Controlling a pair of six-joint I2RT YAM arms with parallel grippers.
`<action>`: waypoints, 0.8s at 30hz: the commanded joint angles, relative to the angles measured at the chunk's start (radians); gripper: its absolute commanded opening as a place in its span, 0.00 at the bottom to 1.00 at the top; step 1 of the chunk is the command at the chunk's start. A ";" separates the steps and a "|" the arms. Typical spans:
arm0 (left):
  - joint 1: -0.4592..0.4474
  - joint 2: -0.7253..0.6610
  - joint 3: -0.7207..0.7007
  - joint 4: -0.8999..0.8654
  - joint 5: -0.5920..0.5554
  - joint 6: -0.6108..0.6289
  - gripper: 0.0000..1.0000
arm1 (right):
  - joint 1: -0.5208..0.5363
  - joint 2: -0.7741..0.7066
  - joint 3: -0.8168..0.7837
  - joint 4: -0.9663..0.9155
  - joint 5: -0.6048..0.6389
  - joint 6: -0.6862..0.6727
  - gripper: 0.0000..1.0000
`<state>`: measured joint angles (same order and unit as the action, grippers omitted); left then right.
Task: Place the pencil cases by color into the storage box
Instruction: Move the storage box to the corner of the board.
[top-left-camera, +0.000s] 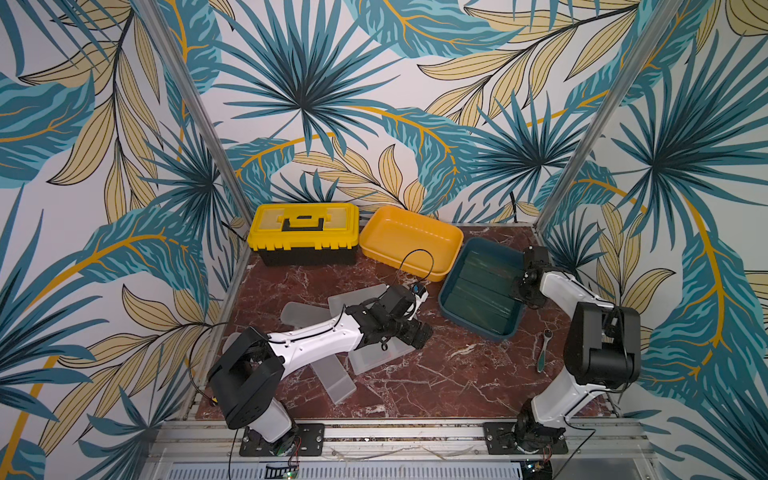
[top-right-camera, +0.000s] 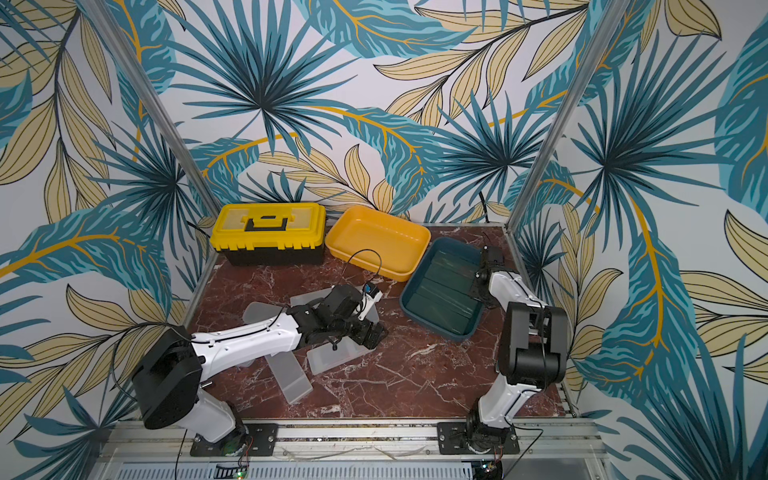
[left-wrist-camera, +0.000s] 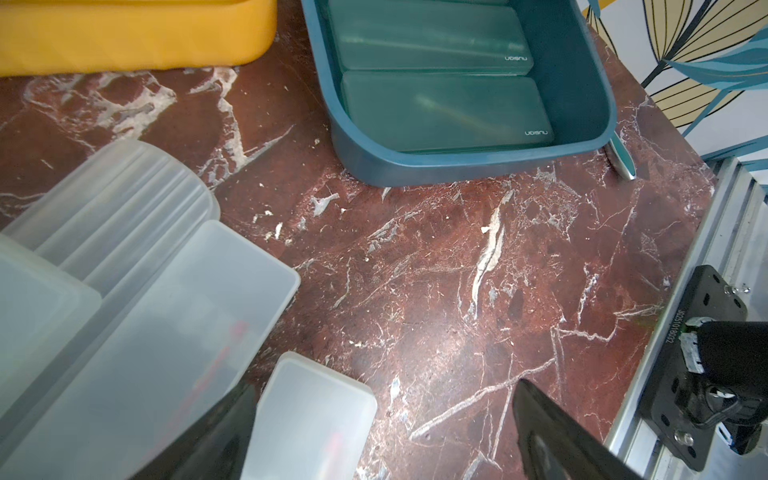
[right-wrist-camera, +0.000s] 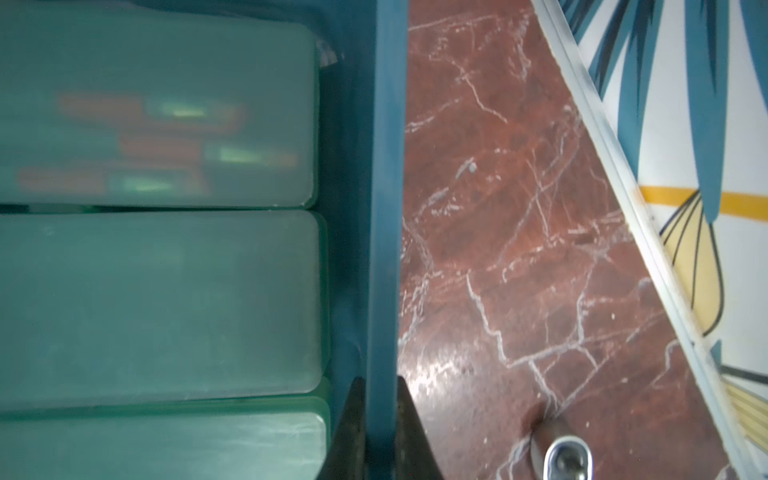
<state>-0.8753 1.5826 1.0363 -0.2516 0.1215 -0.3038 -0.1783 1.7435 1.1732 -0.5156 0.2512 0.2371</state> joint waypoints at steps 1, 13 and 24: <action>0.004 0.007 0.058 0.000 0.015 0.003 0.97 | -0.030 0.019 0.027 0.075 0.119 -0.103 0.03; 0.004 -0.006 0.092 -0.058 -0.006 -0.011 0.97 | -0.057 -0.061 0.151 0.038 0.023 -0.009 0.79; 0.007 -0.101 0.017 -0.095 -0.068 -0.100 0.97 | 0.190 -0.474 -0.175 -0.059 -0.101 0.352 0.80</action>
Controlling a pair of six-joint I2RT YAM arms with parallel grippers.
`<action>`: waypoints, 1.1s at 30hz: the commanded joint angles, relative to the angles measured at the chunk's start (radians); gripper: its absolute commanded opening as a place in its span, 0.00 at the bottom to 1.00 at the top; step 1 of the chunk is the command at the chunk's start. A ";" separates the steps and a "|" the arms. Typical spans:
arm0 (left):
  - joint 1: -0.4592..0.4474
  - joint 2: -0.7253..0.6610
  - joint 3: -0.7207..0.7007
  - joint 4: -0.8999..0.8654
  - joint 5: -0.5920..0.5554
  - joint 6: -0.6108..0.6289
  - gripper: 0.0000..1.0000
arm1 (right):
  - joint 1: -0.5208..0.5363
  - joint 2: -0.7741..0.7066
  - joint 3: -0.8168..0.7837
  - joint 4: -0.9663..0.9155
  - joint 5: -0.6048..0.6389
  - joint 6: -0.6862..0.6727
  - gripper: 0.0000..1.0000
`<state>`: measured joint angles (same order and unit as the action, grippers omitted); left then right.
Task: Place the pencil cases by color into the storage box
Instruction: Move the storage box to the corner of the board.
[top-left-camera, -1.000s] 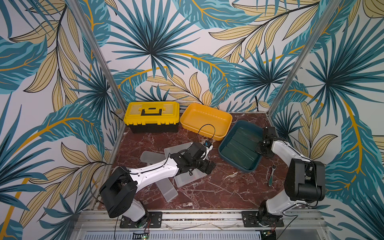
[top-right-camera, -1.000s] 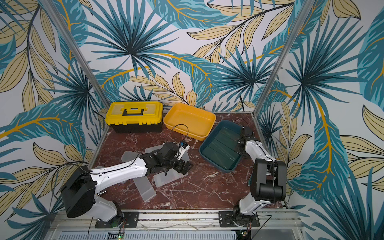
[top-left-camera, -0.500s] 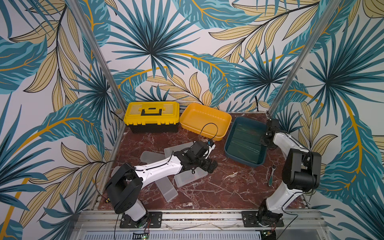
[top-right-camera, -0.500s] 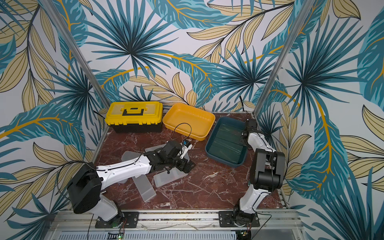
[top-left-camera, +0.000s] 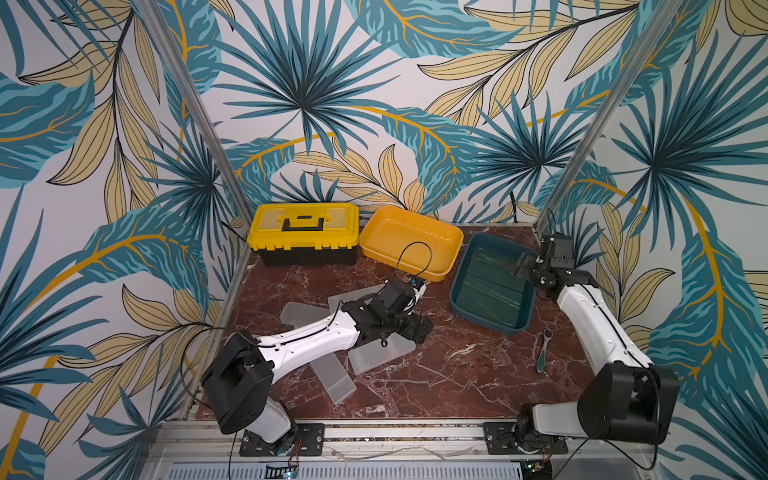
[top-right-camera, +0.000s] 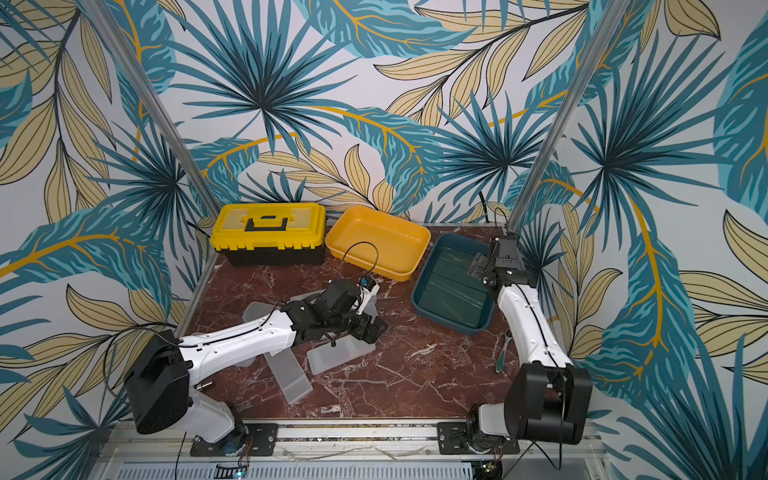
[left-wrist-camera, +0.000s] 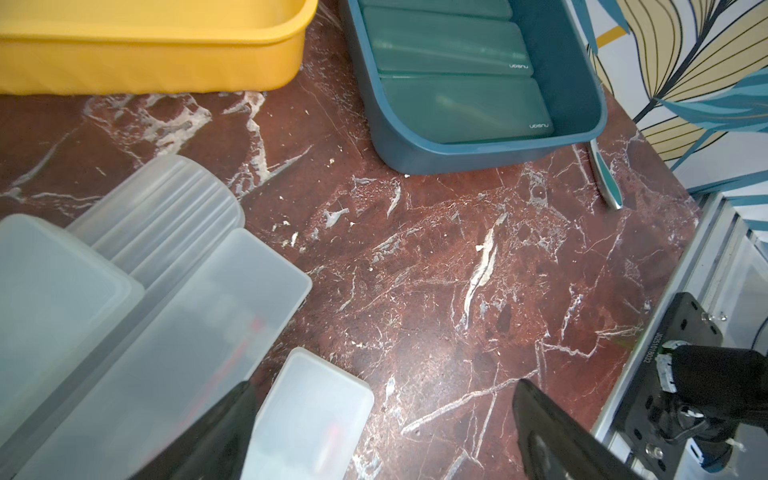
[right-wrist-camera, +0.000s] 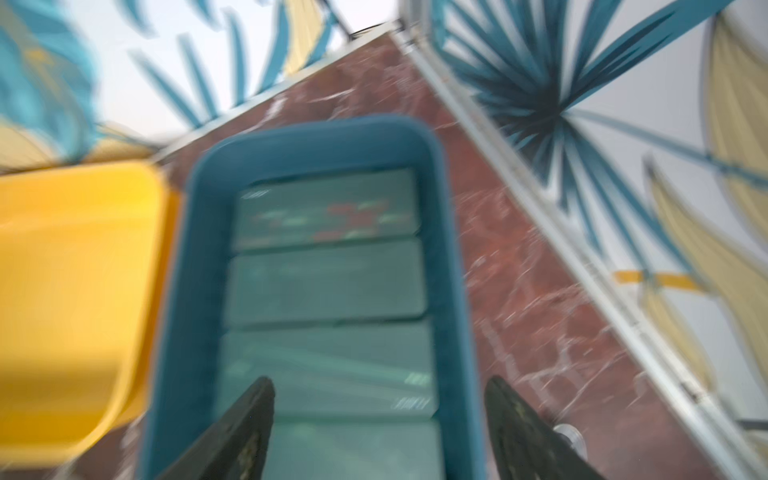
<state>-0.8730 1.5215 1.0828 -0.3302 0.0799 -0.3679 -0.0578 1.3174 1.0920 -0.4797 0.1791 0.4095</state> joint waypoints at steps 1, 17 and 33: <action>0.005 -0.049 -0.036 -0.016 -0.025 -0.044 0.97 | 0.101 -0.091 -0.139 -0.092 -0.031 0.226 0.80; 0.004 -0.135 -0.095 -0.014 -0.051 -0.034 0.97 | 0.151 -0.224 -0.595 0.252 -0.251 0.538 0.78; 0.005 -0.075 -0.060 -0.011 -0.037 -0.006 0.97 | 0.004 -0.216 -0.485 0.252 -0.015 0.248 0.78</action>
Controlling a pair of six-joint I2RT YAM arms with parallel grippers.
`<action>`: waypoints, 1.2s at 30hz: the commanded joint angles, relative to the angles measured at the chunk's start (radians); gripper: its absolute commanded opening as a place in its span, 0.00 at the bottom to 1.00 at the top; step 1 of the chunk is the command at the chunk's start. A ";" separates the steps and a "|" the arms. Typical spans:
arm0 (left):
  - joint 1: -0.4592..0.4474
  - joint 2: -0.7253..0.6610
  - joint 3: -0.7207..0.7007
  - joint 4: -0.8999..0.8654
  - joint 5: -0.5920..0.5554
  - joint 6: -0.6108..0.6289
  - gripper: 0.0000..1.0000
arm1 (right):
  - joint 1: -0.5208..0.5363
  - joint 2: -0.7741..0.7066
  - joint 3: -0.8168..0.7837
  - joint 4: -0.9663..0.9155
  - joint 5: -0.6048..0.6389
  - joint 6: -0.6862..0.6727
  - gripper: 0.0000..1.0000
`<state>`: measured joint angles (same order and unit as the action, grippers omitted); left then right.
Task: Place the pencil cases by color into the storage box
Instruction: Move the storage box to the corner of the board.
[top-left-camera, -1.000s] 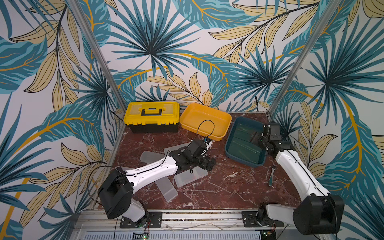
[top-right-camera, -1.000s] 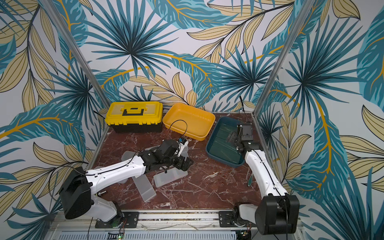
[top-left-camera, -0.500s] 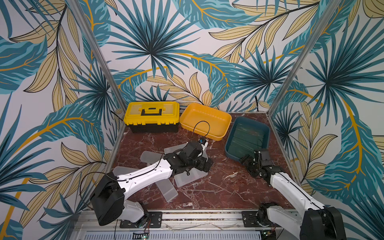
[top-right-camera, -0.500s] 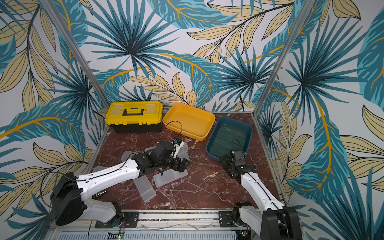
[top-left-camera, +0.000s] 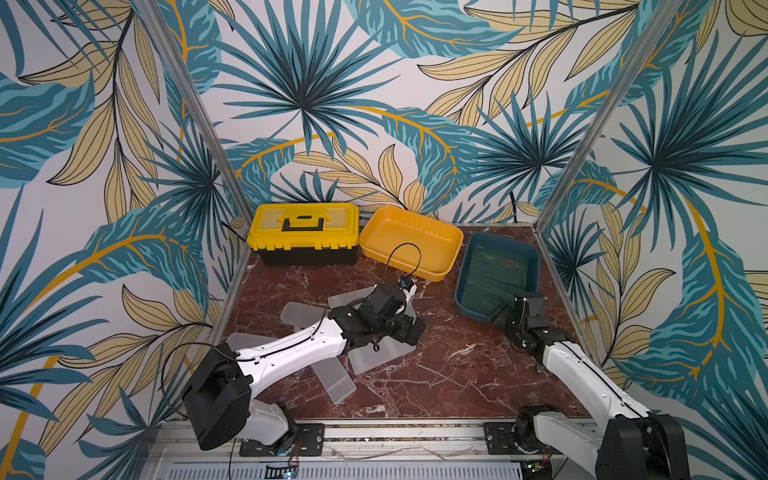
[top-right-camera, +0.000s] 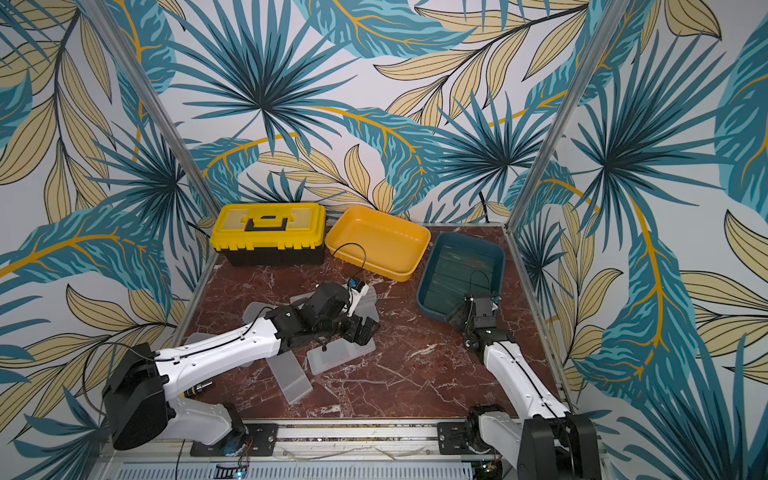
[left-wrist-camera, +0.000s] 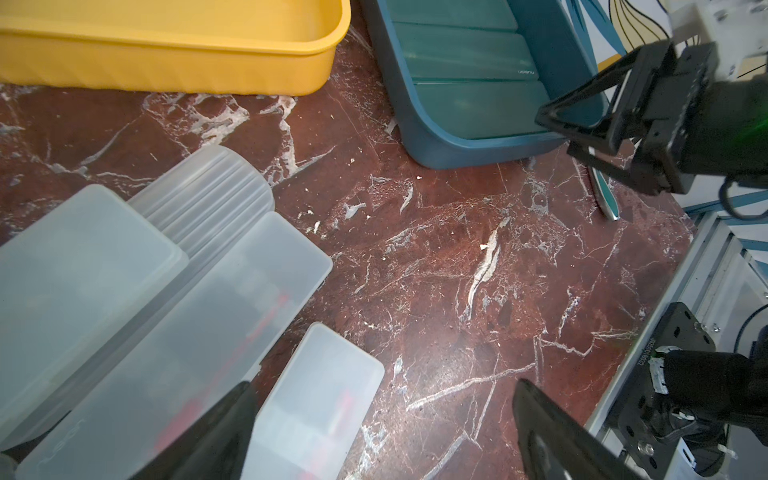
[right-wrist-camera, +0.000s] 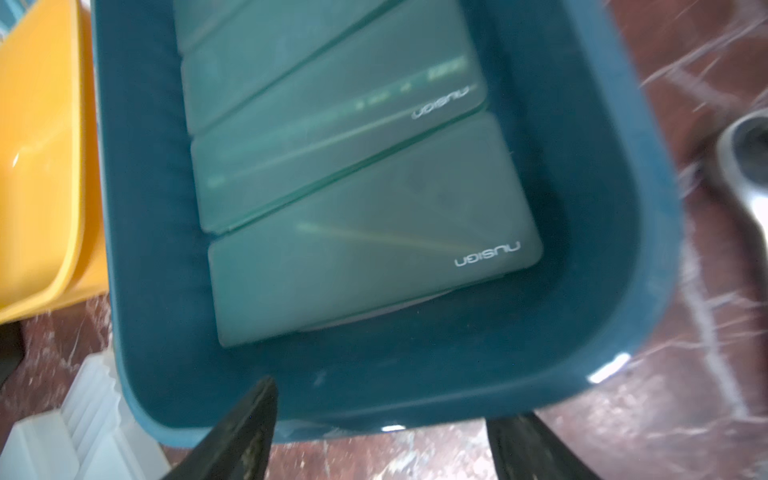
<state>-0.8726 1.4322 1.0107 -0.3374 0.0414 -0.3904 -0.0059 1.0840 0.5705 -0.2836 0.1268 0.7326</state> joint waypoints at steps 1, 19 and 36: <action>0.004 0.018 0.015 -0.004 0.003 0.017 0.97 | -0.068 0.030 0.046 0.056 0.031 -0.088 0.78; 0.007 0.057 0.048 -0.022 -0.007 0.015 0.97 | -0.276 0.352 0.298 0.172 -0.031 -0.240 0.79; 0.050 0.014 0.066 -0.093 -0.036 -0.003 0.97 | 0.000 0.118 0.240 0.015 -0.151 -0.215 0.79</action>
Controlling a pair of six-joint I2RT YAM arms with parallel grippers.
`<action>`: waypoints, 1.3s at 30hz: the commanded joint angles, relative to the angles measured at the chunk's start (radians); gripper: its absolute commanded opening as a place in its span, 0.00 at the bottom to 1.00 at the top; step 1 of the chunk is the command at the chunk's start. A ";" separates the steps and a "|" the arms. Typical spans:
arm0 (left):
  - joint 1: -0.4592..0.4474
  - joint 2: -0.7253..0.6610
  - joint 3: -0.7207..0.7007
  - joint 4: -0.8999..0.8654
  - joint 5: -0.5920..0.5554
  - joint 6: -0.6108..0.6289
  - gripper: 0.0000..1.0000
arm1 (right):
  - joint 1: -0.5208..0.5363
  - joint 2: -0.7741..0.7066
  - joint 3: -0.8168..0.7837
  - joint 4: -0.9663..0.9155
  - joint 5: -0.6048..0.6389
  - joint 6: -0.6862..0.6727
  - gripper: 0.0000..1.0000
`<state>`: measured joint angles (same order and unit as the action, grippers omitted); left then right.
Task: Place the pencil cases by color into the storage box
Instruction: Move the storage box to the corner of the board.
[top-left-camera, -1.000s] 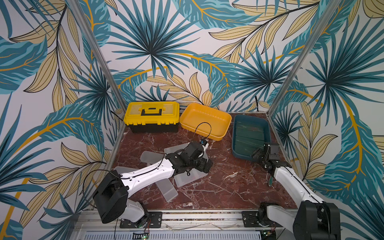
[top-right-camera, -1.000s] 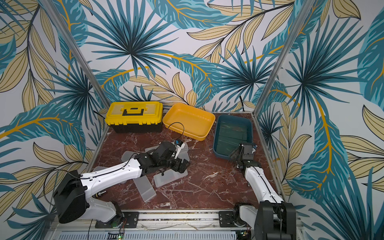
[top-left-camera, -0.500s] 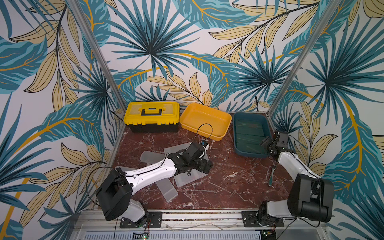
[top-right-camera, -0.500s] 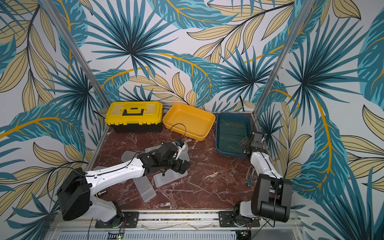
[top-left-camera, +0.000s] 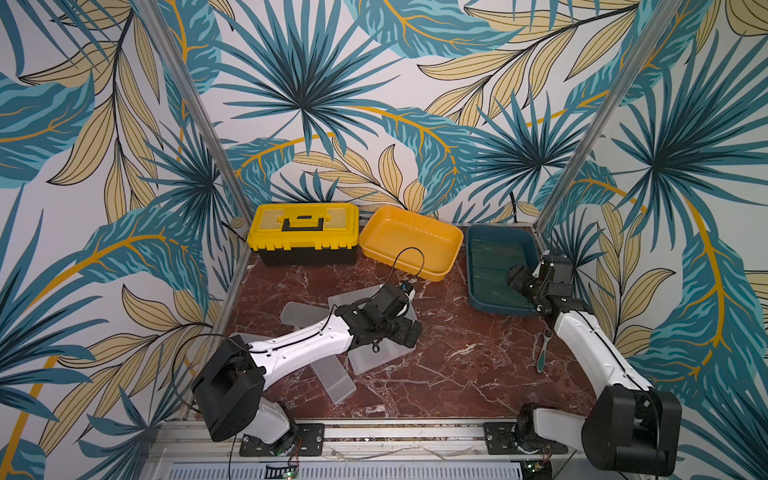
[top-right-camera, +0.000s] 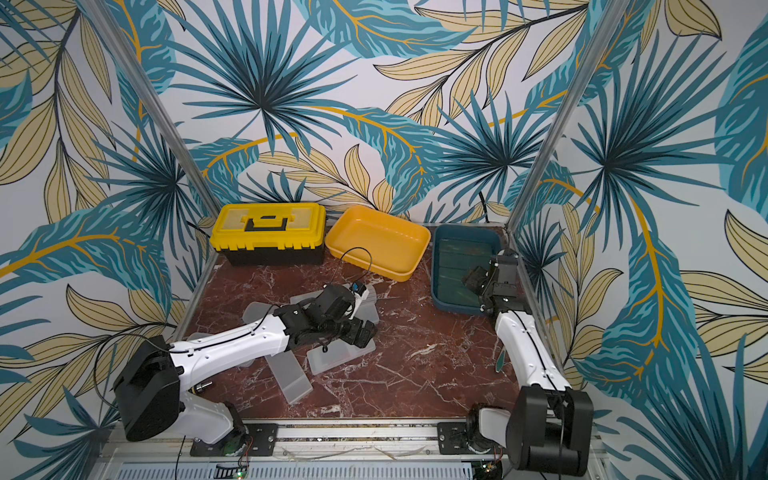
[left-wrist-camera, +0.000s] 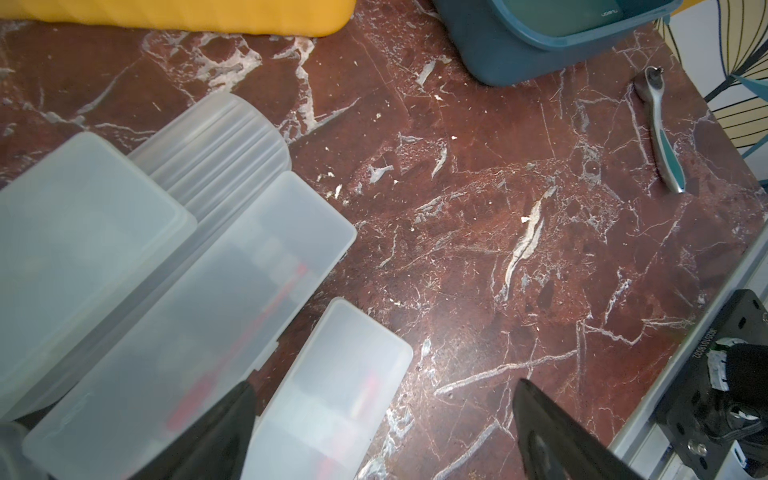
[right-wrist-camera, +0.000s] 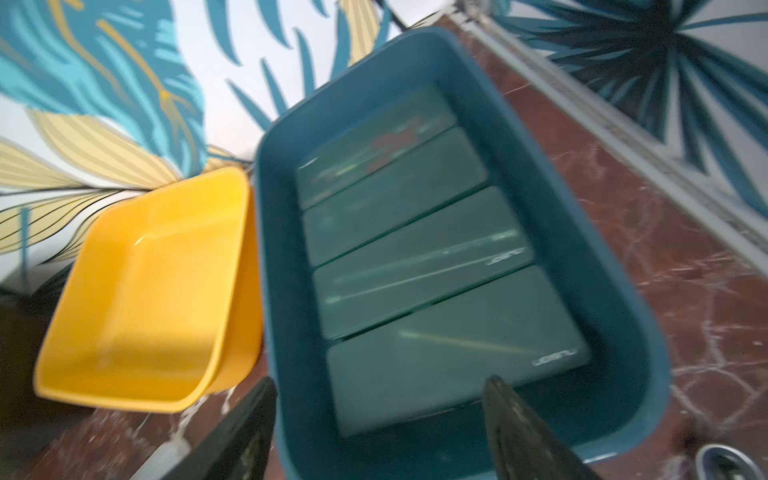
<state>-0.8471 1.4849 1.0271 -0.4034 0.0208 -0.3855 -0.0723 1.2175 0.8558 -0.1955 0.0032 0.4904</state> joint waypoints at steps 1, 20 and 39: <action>0.035 -0.050 0.052 -0.031 -0.015 -0.014 0.97 | 0.095 -0.020 -0.056 -0.069 -0.037 0.048 0.79; 0.105 -0.130 0.083 -0.087 -0.039 -0.019 0.97 | 0.181 0.166 -0.158 0.108 -0.148 0.133 0.78; 0.123 -0.137 0.083 -0.115 -0.045 -0.021 0.97 | -0.101 0.053 -0.092 0.031 -0.090 0.016 0.78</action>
<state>-0.7357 1.3716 1.0557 -0.4973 -0.0082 -0.4011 -0.1837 1.3376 0.7387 -0.1608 -0.1040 0.5373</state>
